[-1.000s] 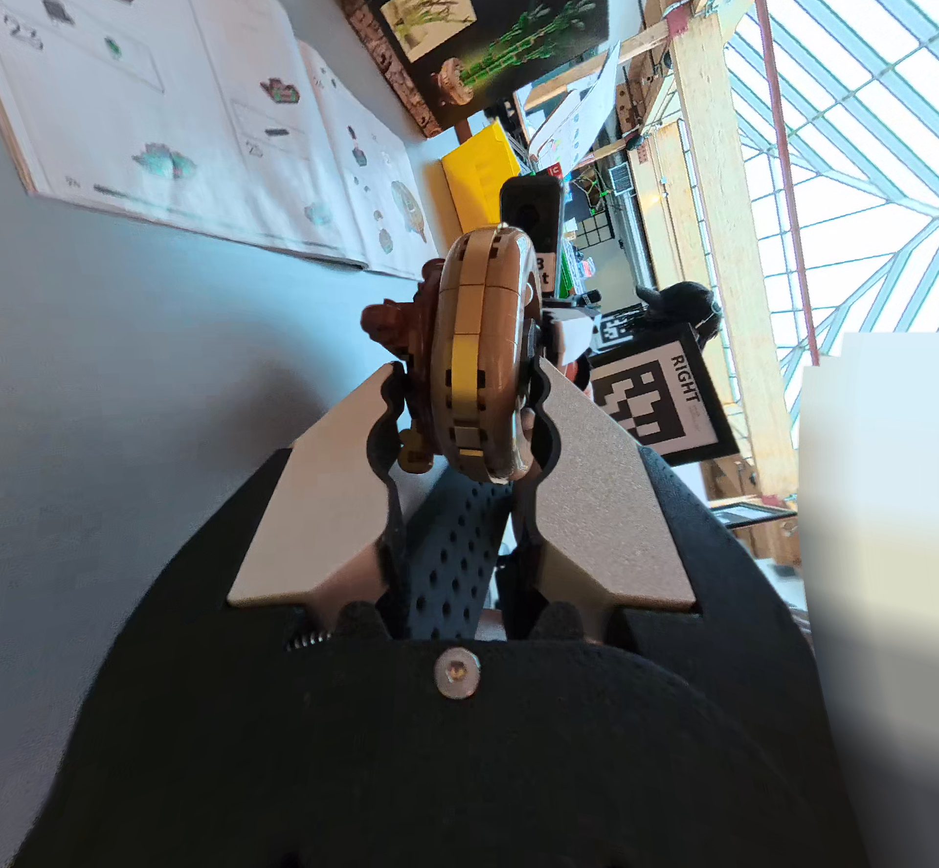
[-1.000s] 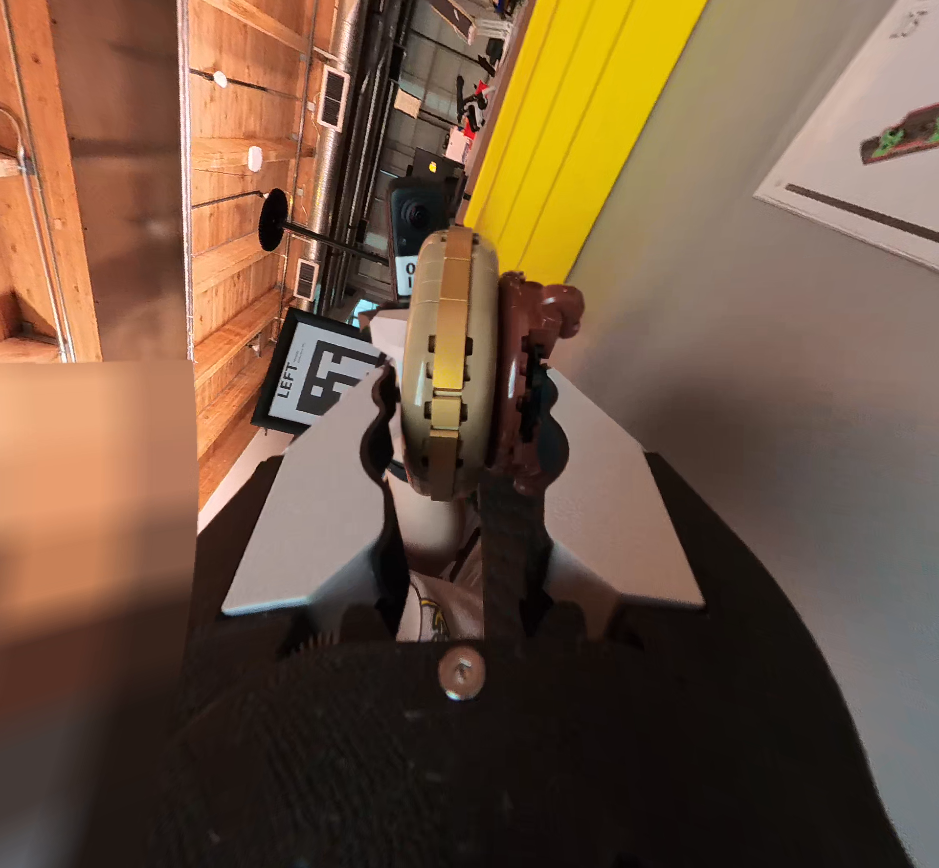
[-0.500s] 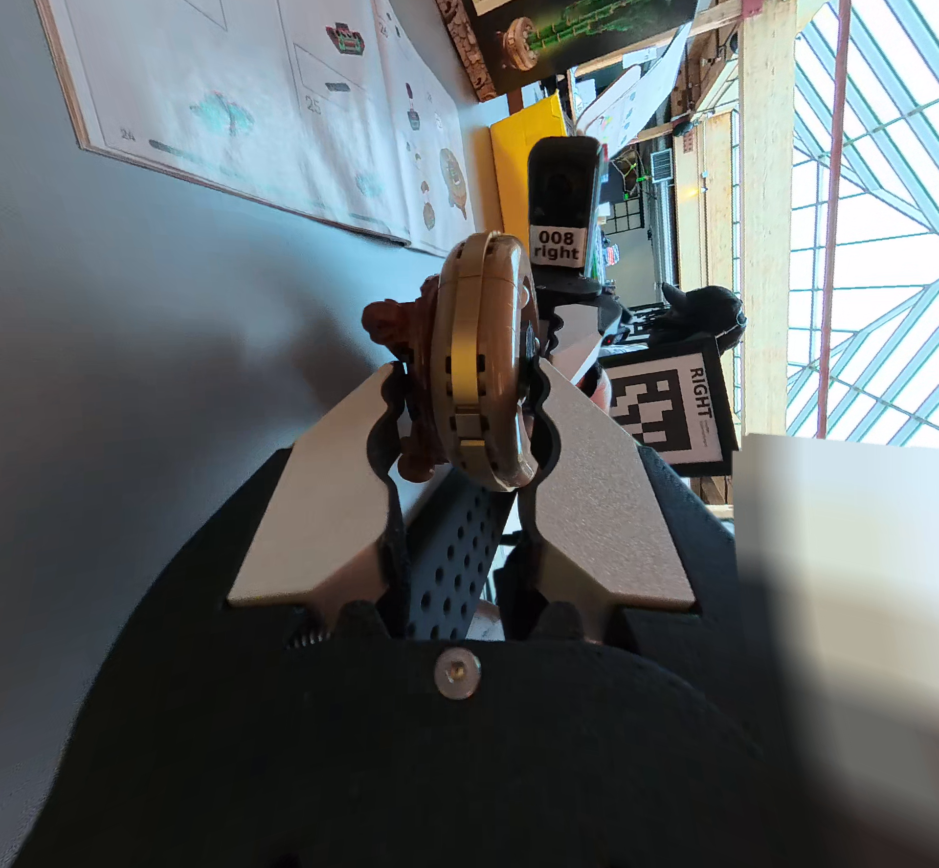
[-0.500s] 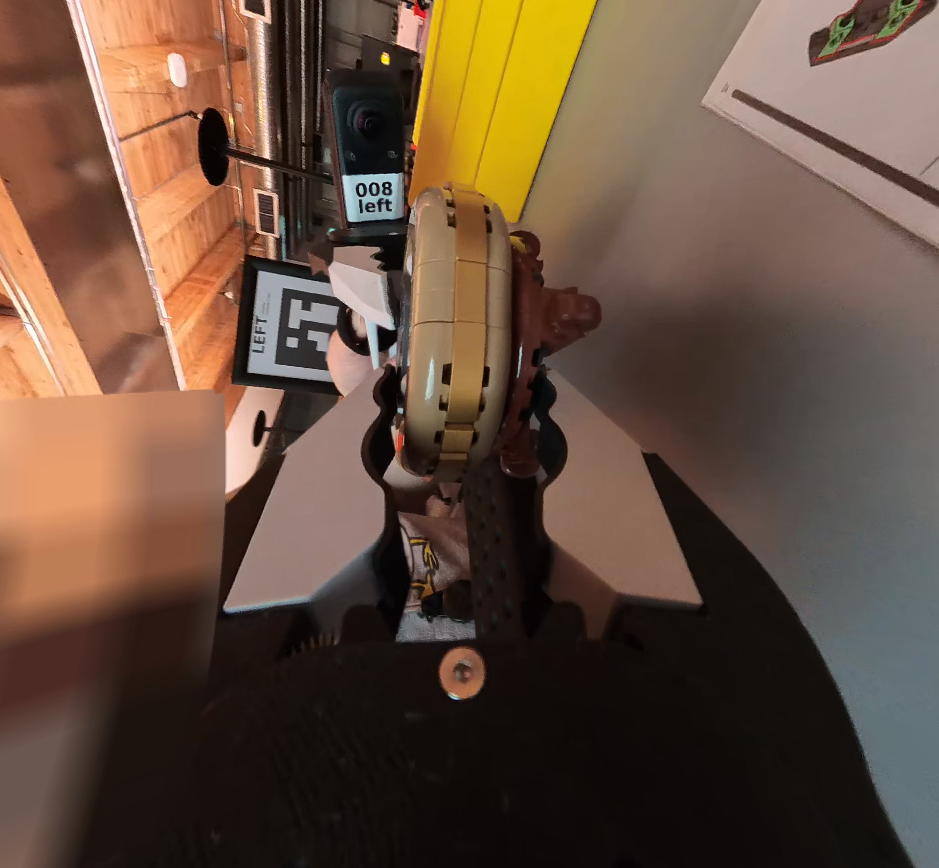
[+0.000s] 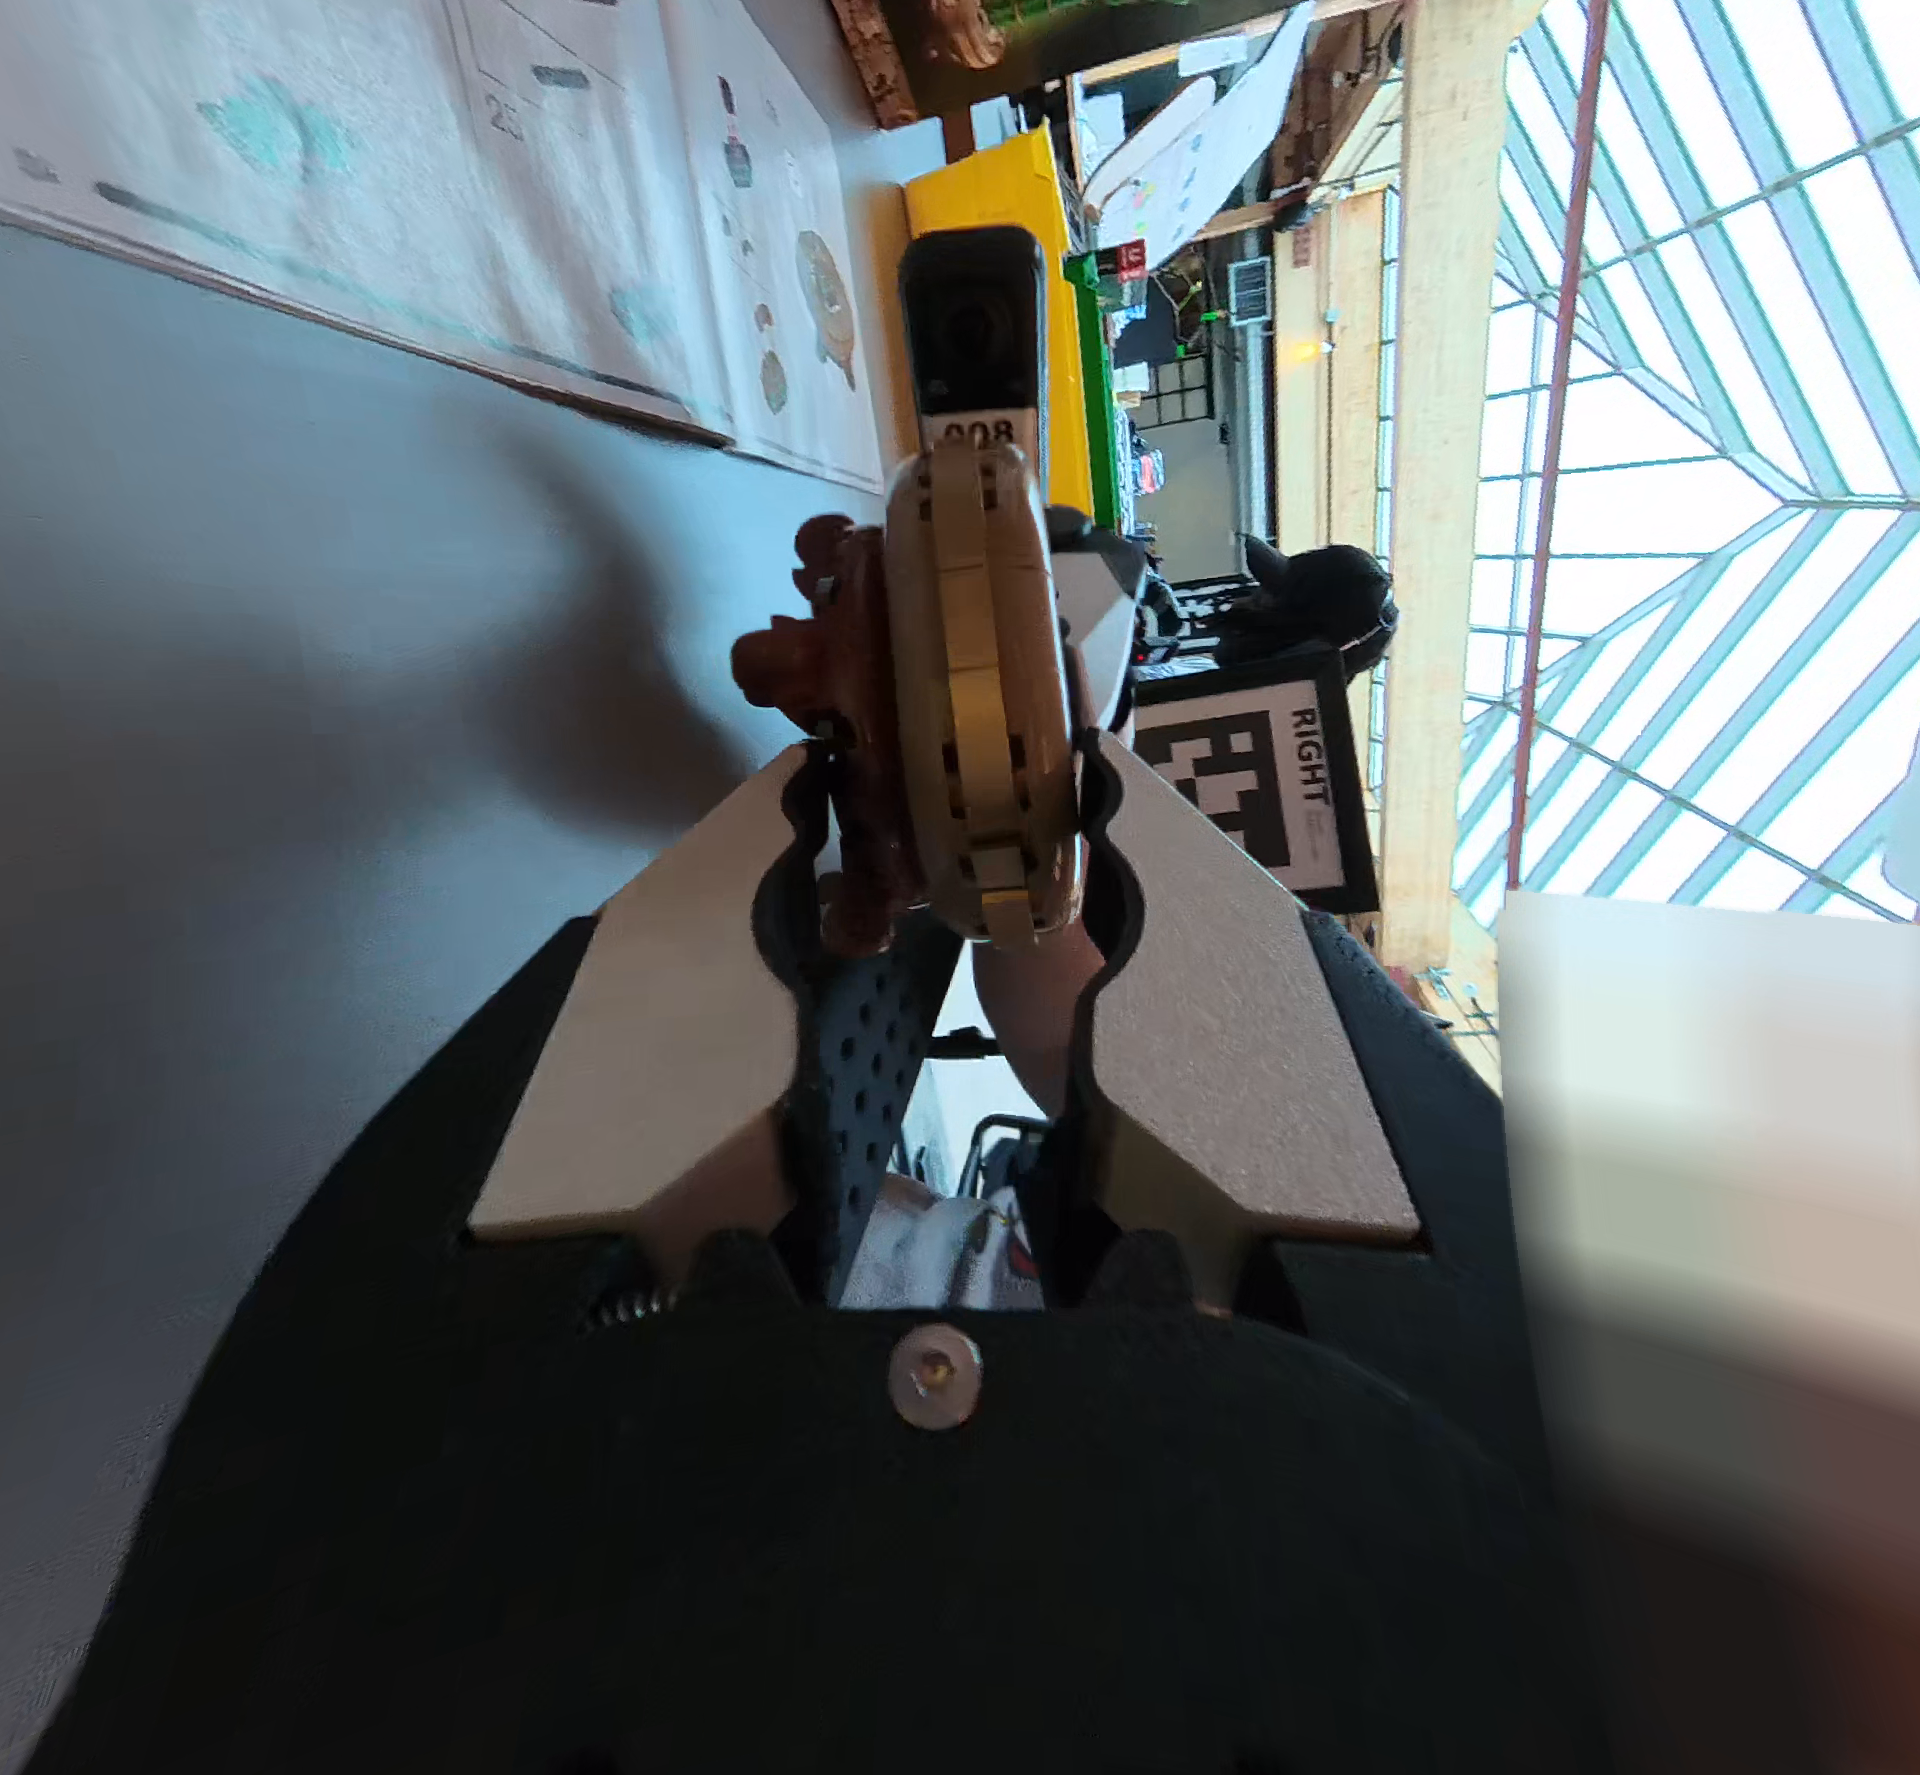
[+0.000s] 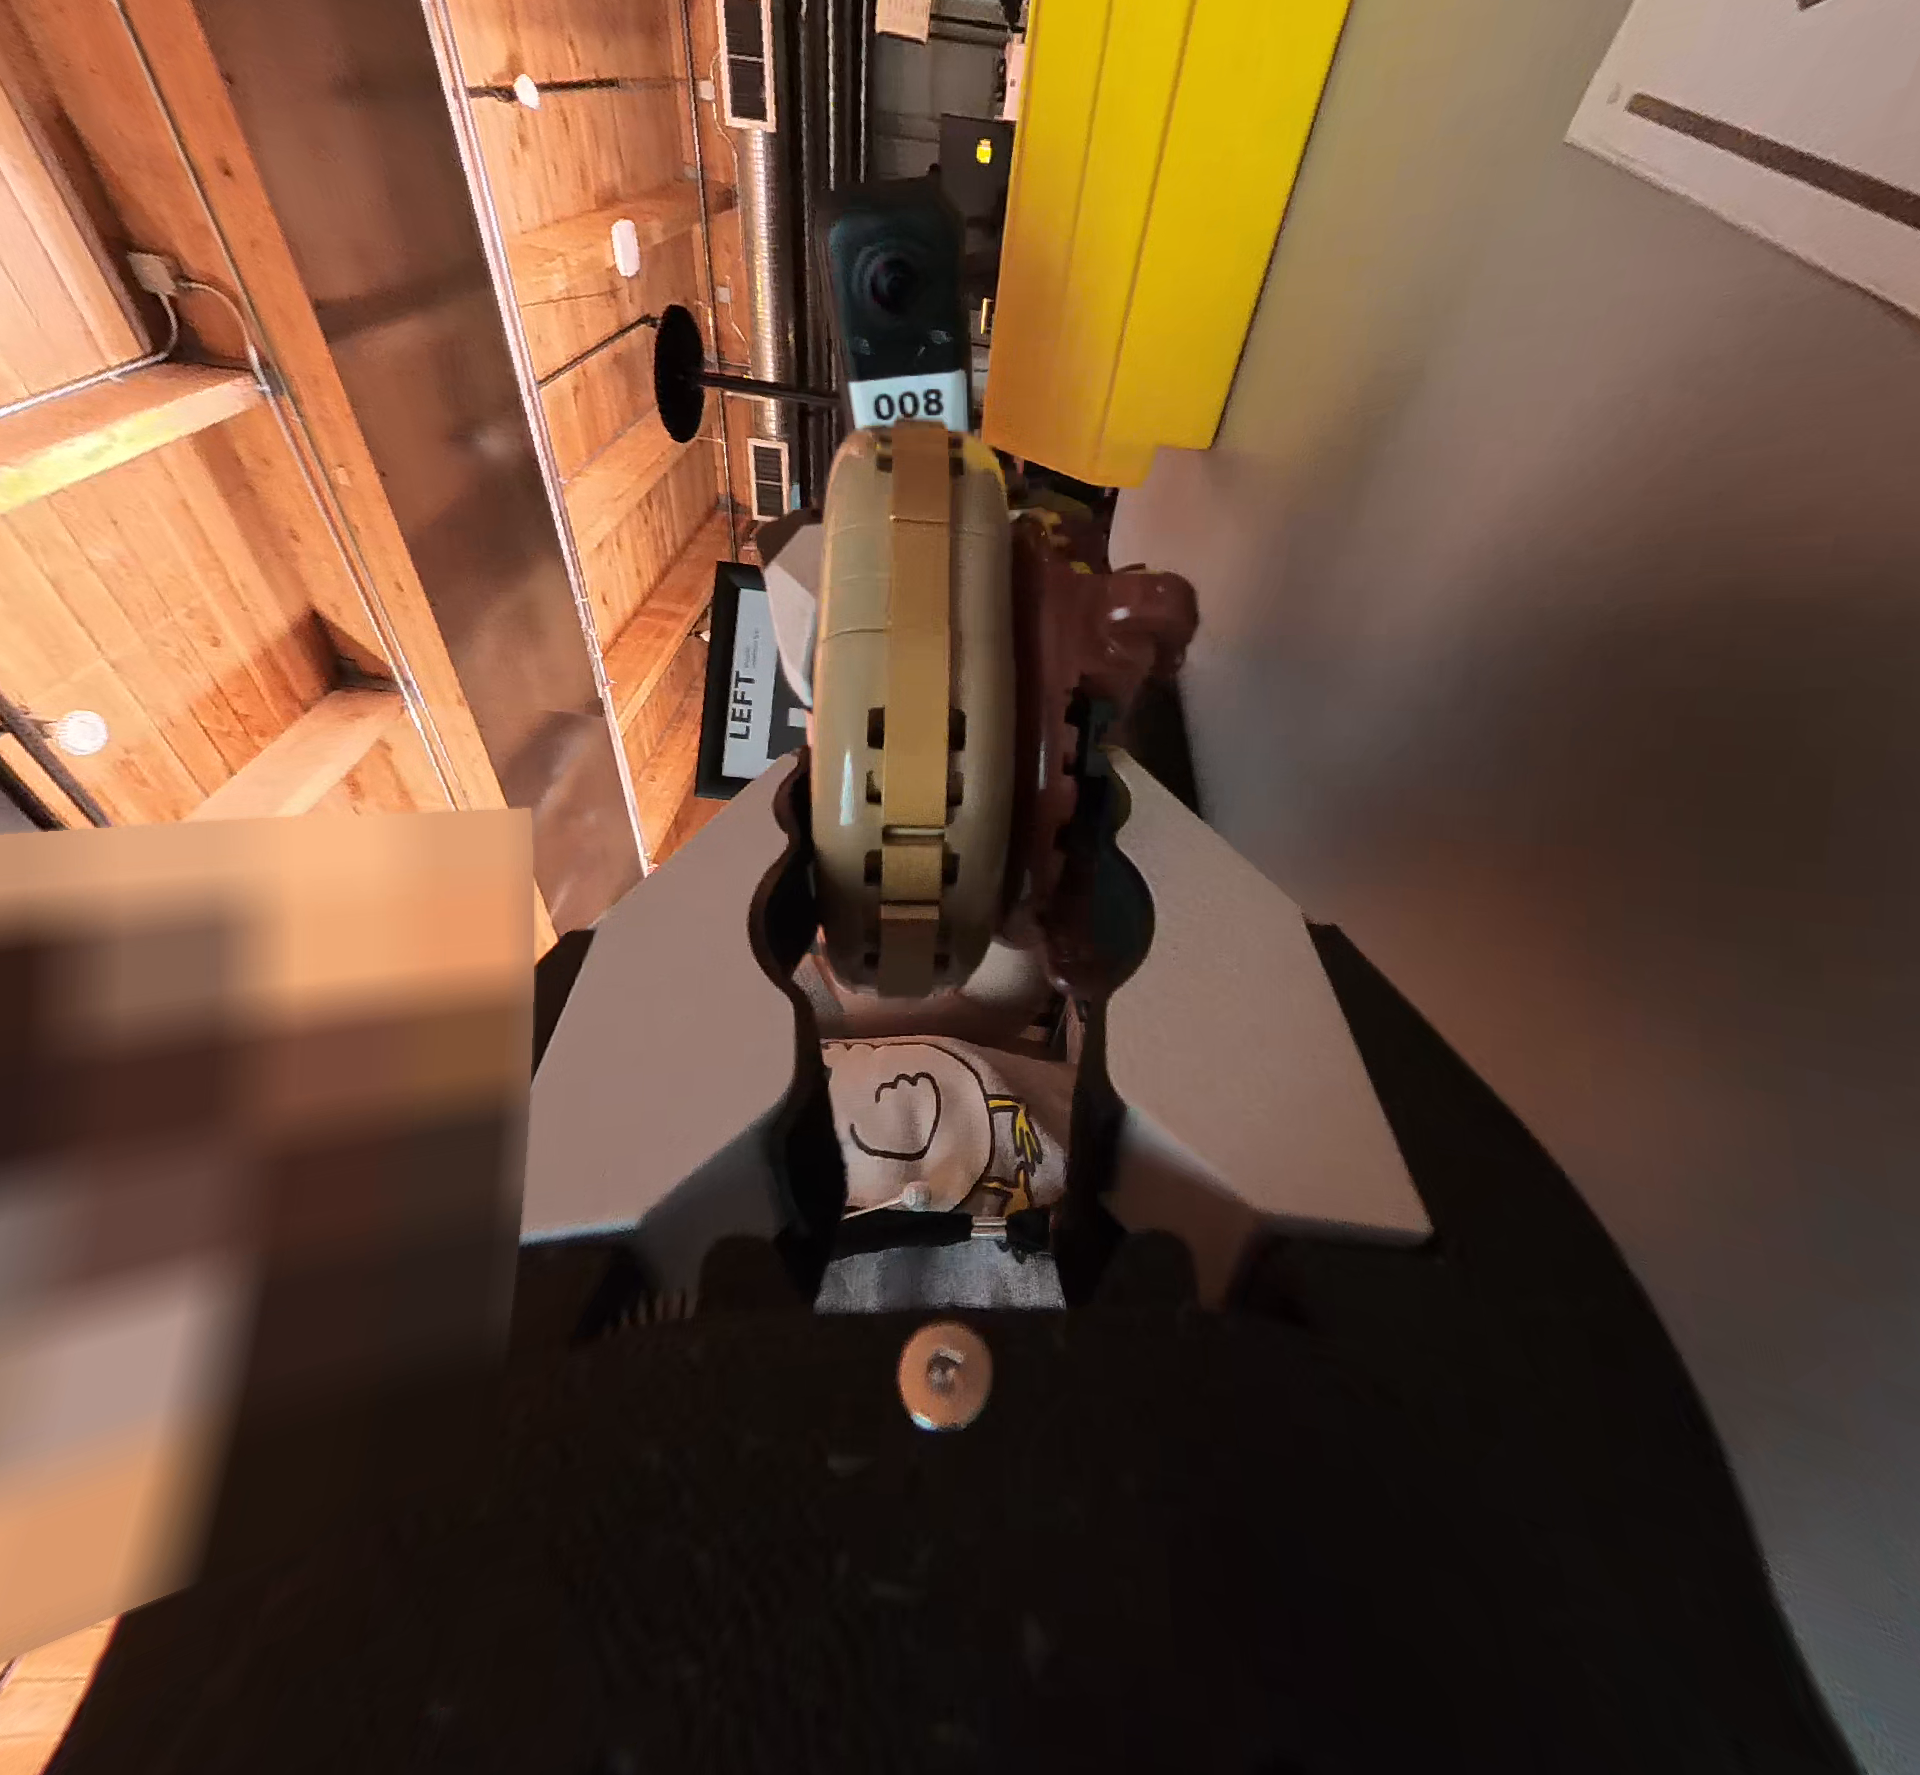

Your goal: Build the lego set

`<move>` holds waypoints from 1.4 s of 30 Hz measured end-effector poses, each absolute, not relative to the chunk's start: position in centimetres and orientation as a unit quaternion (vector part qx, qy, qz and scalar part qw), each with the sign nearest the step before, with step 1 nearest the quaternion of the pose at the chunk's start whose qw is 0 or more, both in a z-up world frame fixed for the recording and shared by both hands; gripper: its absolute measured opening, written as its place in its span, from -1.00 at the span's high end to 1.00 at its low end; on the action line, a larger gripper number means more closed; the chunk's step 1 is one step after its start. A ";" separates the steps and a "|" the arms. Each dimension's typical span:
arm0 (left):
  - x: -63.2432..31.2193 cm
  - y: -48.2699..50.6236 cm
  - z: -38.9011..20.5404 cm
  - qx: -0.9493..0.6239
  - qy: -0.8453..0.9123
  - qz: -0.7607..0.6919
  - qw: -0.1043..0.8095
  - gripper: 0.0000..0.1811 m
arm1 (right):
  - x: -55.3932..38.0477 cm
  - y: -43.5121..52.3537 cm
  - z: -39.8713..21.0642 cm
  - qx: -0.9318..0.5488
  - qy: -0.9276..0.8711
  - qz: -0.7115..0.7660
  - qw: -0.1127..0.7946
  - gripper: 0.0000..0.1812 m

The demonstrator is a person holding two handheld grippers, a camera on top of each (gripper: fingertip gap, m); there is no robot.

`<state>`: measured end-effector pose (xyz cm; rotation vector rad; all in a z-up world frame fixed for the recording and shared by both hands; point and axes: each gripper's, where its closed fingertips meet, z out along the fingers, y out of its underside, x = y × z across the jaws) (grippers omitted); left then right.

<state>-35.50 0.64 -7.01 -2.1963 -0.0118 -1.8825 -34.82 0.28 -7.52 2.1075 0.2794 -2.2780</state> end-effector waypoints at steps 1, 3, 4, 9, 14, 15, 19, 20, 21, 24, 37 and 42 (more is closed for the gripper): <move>-35.4 0.4 -6.9 -0.750 -0.004 -0.650 0.121 0.48 | -34.8 0.3 -7.5 0.677 0.089 -0.731 0.016 0.46; -35.4 0.3 -6.9 -0.746 -0.006 -0.656 0.118 0.48 | -34.8 0.0 -7.5 0.678 0.092 -0.729 0.026 0.46; -35.5 0.2 -6.8 -0.743 -0.008 -0.659 0.116 0.48 | -34.8 0.0 -7.4 0.676 0.086 -0.731 0.031 0.46; -35.6 -0.6 -6.0 -0.719 -0.005 -0.690 0.081 0.47 | -34.7 -0.3 -6.8 0.659 0.054 -0.745 0.086 0.45; -36.3 -1.1 -5.0 -0.678 -0.020 -0.730 0.078 0.47 | -34.9 -0.9 -6.1 0.648 0.039 -0.751 0.122 0.45; -36.4 -1.2 -5.0 -0.677 -0.020 -0.732 0.079 0.47 | -35.0 -1.0 -6.1 0.646 0.036 -0.751 0.130 0.45; -36.7 -1.5 -5.1 -0.679 -0.020 -0.729 0.080 0.46 | -35.1 -0.9 -6.4 0.645 0.018 -0.749 0.148 0.44; -36.7 -1.4 -5.2 -0.681 -0.021 -0.727 0.080 0.45 | -35.2 -1.0 -6.5 0.649 0.020 -0.746 0.146 0.44; -36.7 -1.4 -5.3 -0.683 -0.021 -0.726 0.080 0.45 | -35.2 -1.0 -6.6 0.653 0.024 -0.743 0.144 0.44; -36.8 -1.4 -6.0 -0.694 -0.019 -0.716 0.076 0.43 | -35.5 -0.9 -7.3 0.682 0.055 -0.719 0.118 0.45; -40.3 -0.8 -10.4 -0.766 -0.013 -0.629 0.130 0.52 | -39.6 -0.8 -11.3 0.739 0.202 -0.635 0.096 0.39; -40.9 -0.6 -10.6 -0.770 -0.028 -0.619 0.149 0.52 | -40.2 -0.5 -11.7 0.749 0.253 -0.608 0.077 0.33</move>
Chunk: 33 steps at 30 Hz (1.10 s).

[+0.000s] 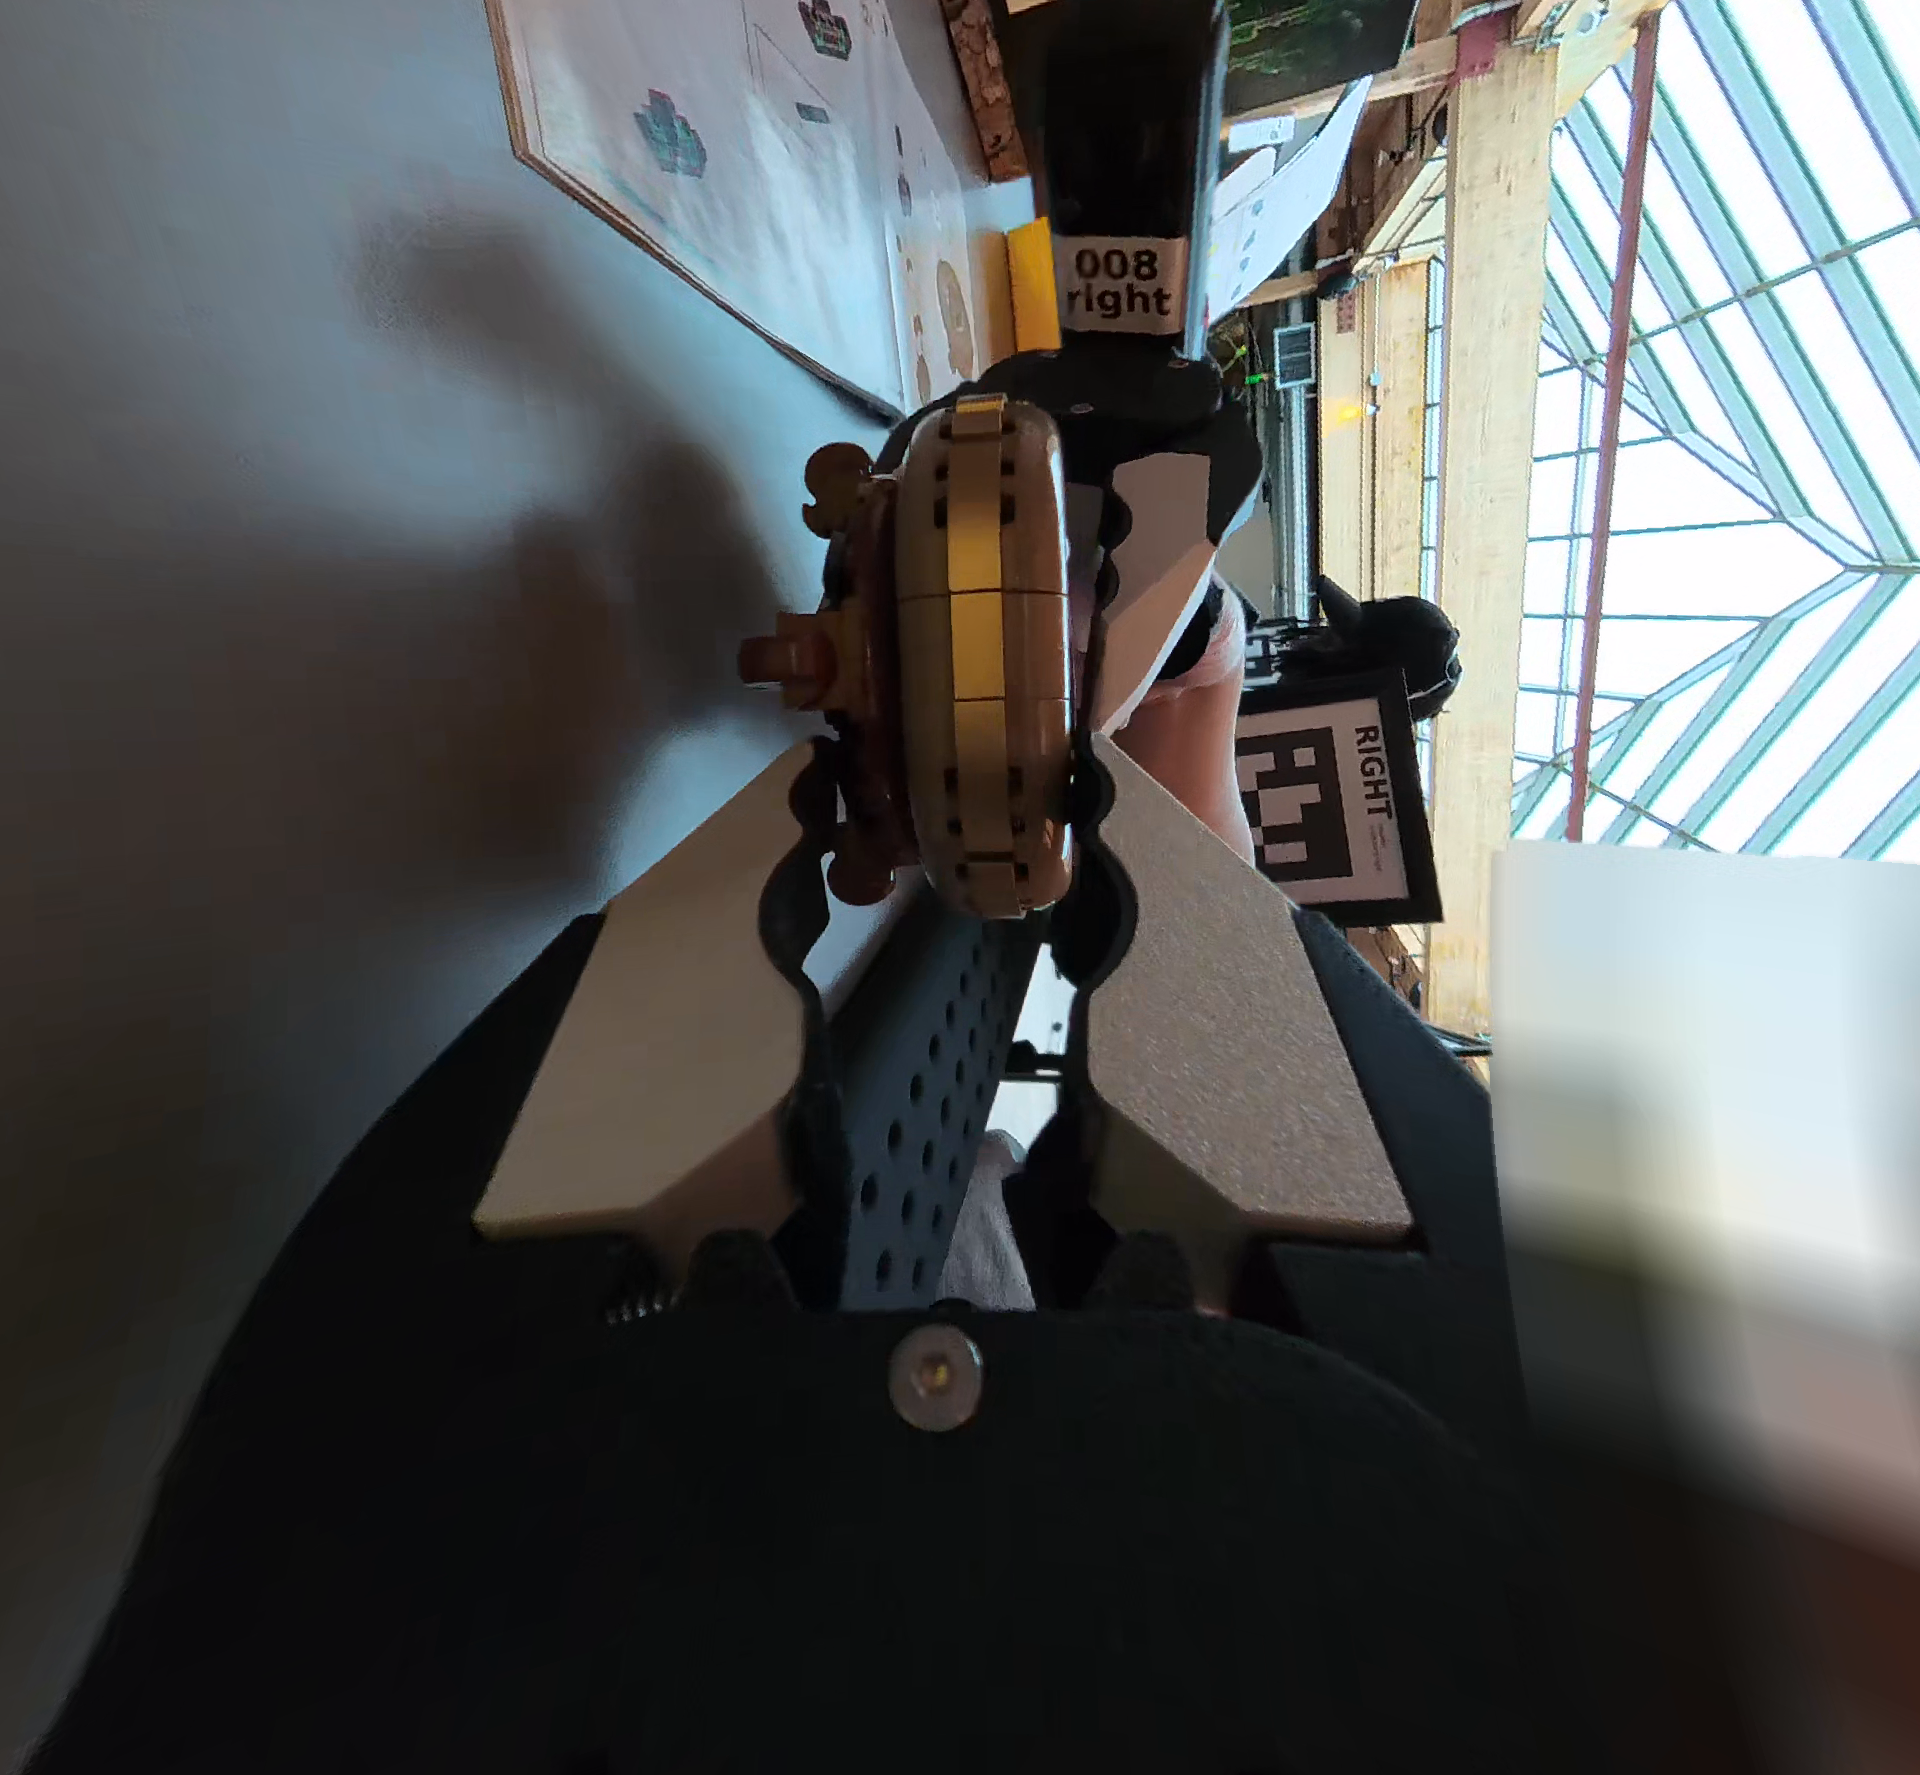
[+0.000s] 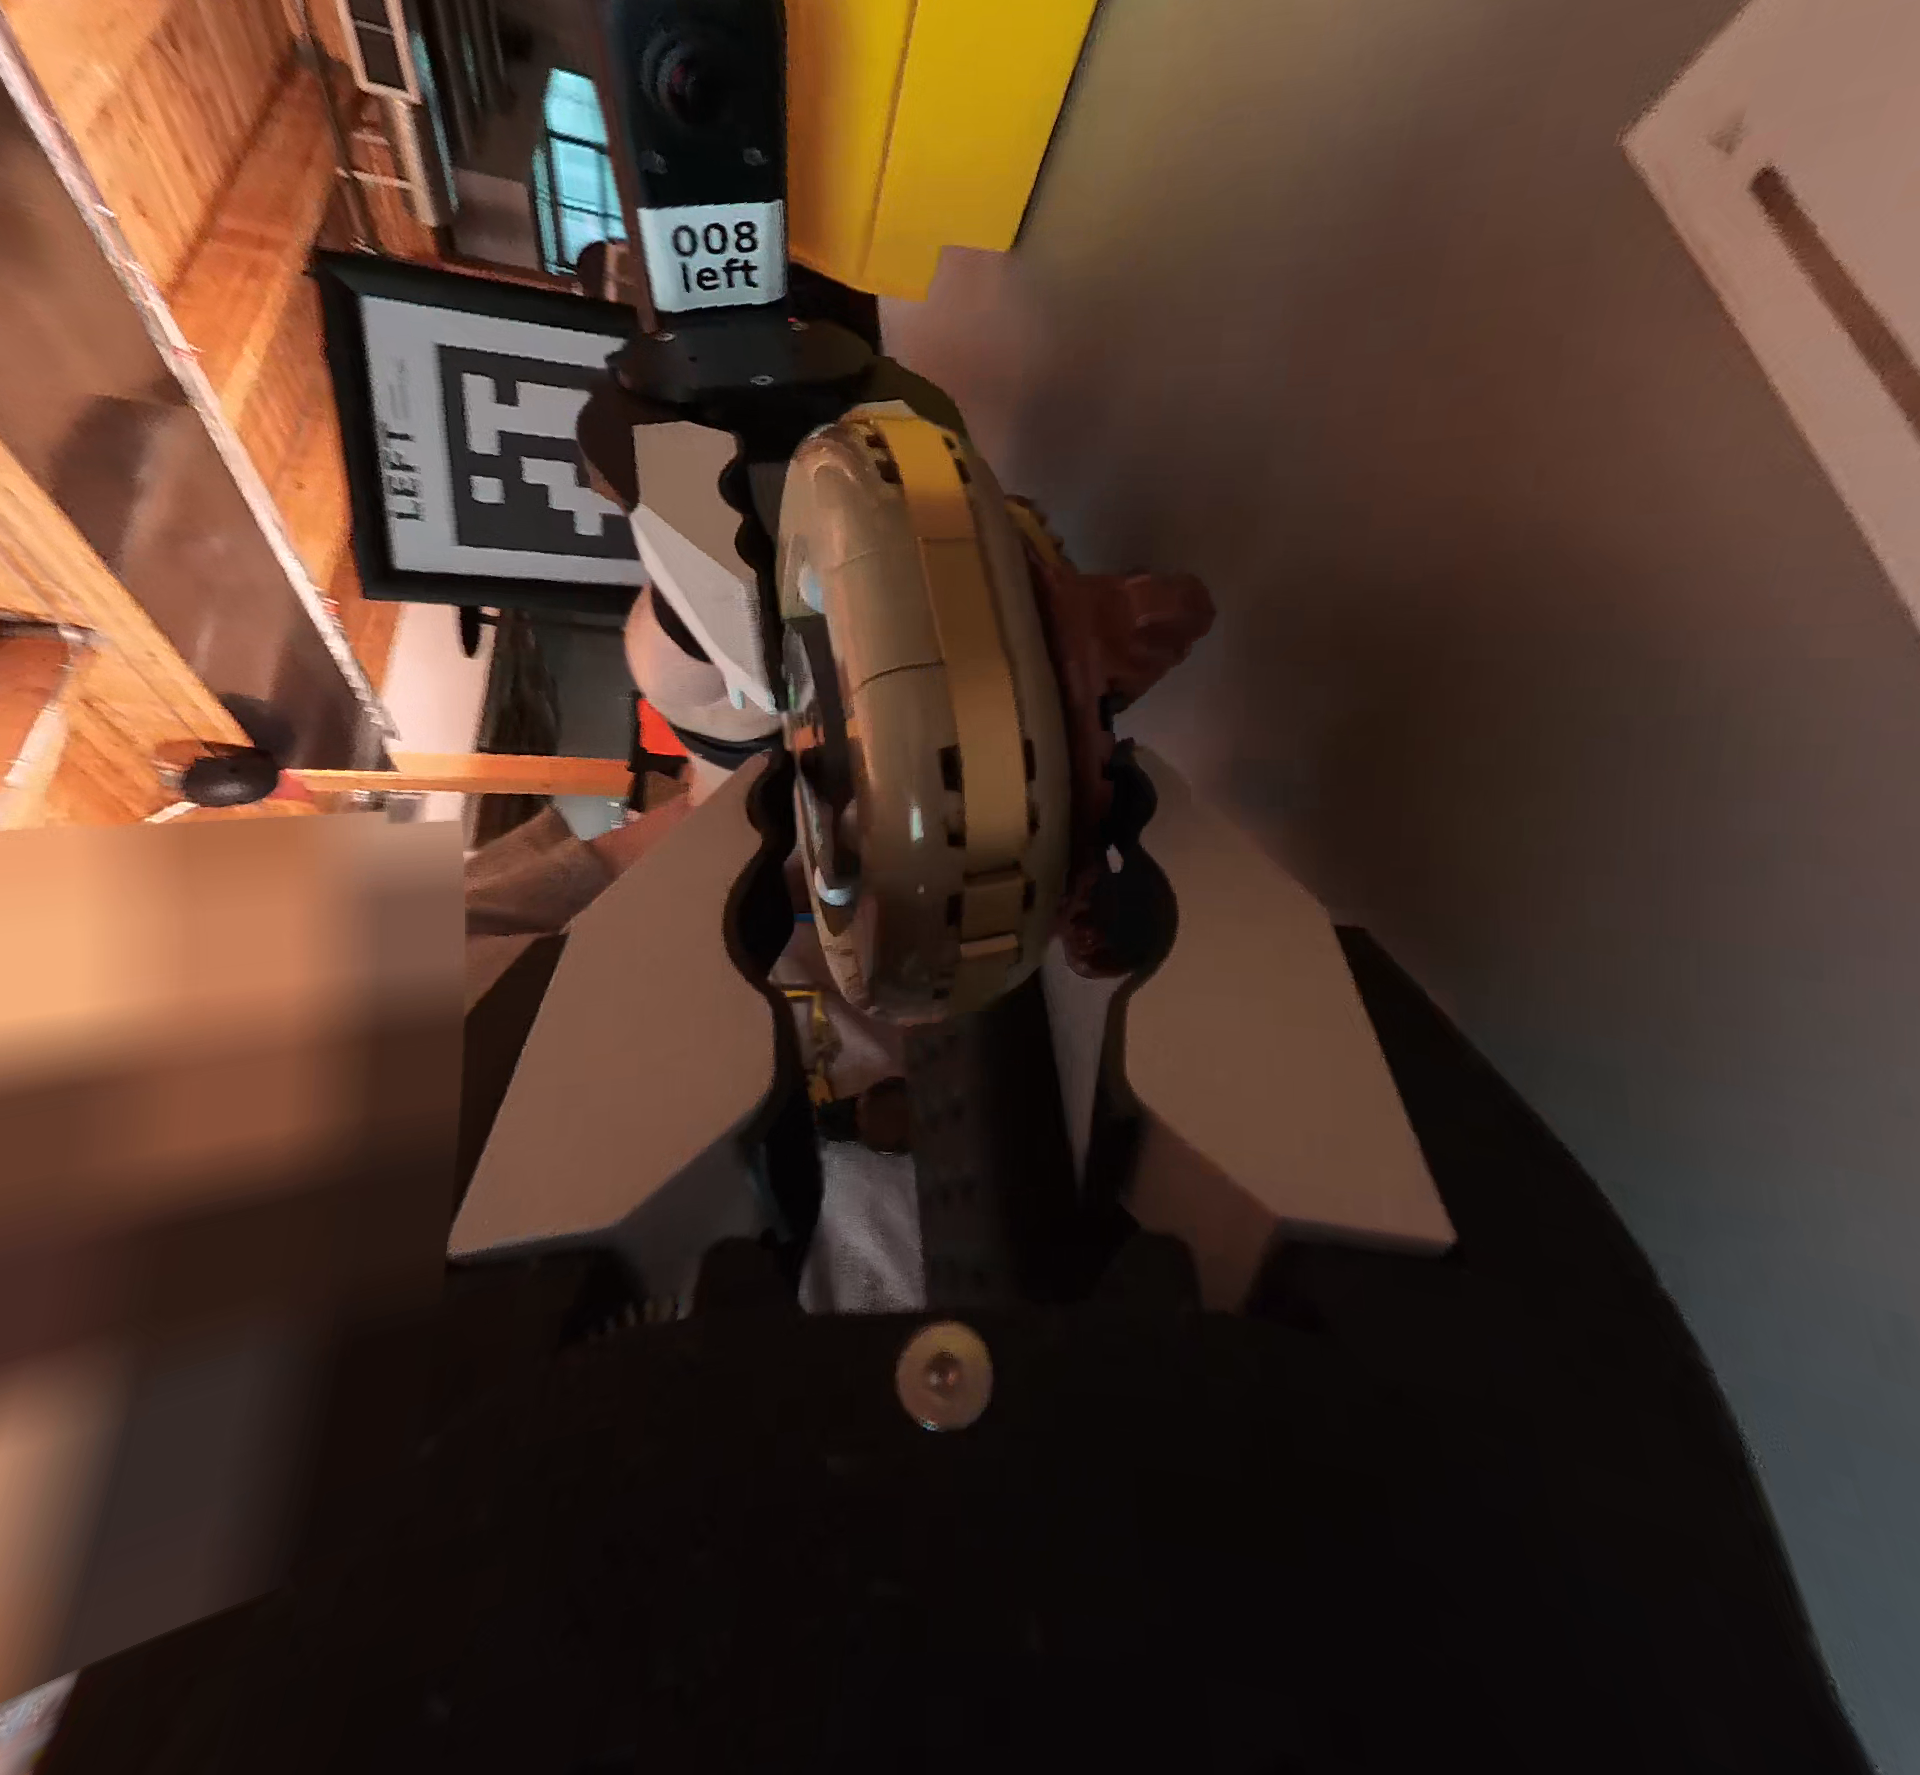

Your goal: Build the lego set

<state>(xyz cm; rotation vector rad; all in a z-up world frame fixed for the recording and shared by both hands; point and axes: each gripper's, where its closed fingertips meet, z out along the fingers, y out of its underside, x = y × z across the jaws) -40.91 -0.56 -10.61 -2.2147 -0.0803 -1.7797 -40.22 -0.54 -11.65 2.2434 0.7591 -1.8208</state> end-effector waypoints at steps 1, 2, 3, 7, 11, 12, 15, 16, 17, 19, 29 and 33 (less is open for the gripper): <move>-40.9 -0.5 -10.7 -0.777 -0.026 -0.609 0.157 0.52 | -40.2 -0.3 -11.7 0.754 0.266 -0.597 0.061 0.28; -41.0 -0.4 -10.7 -0.786 -0.024 -0.595 0.166 0.52 | -40.1 -0.1 -11.6 0.757 0.281 -0.588 0.048 0.22; -41.1 -0.2 -10.8 -0.793 -0.022 -0.582 0.177 0.52 | -39.9 0.0 -11.4 0.757 0.297 -0.581 0.037 0.15; -41.1 0.1 -10.4 -0.802 -0.018 -0.563 0.200 0.53 | -39.3 0.6 -11.1 0.758 0.344 -0.554 -0.017 -0.03; -40.9 0.0 -11.0 -0.804 -0.026 -0.561 0.195 0.53 | -38.8 1.0 -10.9 0.756 0.377 -0.527 -0.098 -0.12; -40.9 0.0 -11.3 -0.806 -0.028 -0.559 0.193 0.53 | -38.7 1.0 -11.0 0.757 0.384 -0.515 -0.122 -0.15; -41.0 0.1 -11.5 -0.803 -0.040 -0.562 0.194 0.53 | -38.1 1.8 -11.2 0.759 0.423 -0.438 -0.232 -0.47; -41.1 0.1 -11.5 -0.802 -0.044 -0.562 0.197 0.53 | -38.0 2.0 -11.0 0.751 0.442 -0.406 -0.277 -0.53; -41.2 0.2 -11.6 -0.801 -0.051 -0.562 0.200 0.53 | -38.0 1.9 -10.6 0.743 0.453 -0.379 -0.315 -0.55; -41.4 0.5 -11.6 -0.798 -0.063 -0.562 0.208 0.52 | -39.0 0.6 -10.3 0.717 0.488 -0.339 -0.365 -0.59; -41.1 0.5 -11.8 -0.787 -0.098 -0.568 0.220 0.52 | -40.1 0.4 -13.6 0.729 0.535 -0.208 -0.373 -0.24; -40.9 0.0 -11.5 -0.779 -0.093 -0.582 0.213 0.47 | -39.9 0.0 -13.7 0.735 0.527 -0.258 -0.340 -0.23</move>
